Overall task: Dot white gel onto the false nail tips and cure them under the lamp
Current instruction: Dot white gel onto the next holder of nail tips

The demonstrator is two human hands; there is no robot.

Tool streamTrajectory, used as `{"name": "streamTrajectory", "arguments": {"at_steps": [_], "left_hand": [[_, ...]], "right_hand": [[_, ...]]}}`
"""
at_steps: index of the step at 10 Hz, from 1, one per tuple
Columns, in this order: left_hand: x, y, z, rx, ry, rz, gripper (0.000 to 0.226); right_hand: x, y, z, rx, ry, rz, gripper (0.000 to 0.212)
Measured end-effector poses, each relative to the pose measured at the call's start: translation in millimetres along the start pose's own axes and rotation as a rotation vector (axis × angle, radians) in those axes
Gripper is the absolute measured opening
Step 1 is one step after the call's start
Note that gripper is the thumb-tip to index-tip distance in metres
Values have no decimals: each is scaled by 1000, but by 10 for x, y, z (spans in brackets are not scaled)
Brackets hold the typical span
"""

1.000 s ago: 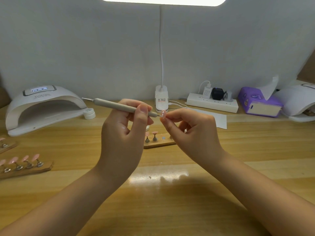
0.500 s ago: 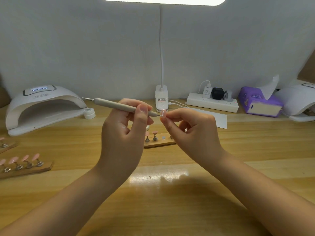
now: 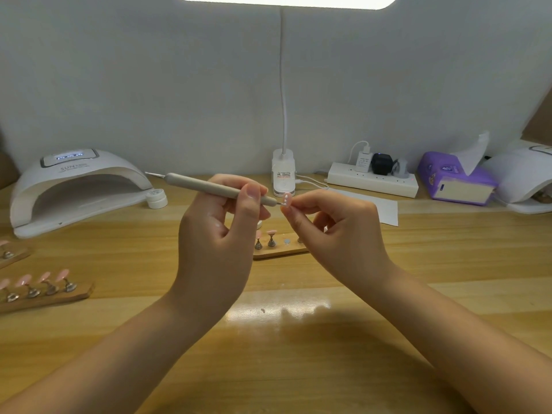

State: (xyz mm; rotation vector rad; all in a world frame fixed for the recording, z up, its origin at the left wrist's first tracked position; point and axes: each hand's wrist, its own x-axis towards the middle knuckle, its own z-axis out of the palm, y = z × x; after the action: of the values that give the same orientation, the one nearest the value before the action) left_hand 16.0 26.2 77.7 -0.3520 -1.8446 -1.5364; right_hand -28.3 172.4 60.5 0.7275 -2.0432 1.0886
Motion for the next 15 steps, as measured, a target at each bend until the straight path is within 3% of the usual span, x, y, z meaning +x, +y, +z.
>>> {"name": "streamTrajectory", "arguments": {"at_steps": [15], "left_hand": [[19, -62, -13, -84, 64, 18, 15]], "right_hand": [[-11, -3, -2, 11, 1, 16, 11]]}}
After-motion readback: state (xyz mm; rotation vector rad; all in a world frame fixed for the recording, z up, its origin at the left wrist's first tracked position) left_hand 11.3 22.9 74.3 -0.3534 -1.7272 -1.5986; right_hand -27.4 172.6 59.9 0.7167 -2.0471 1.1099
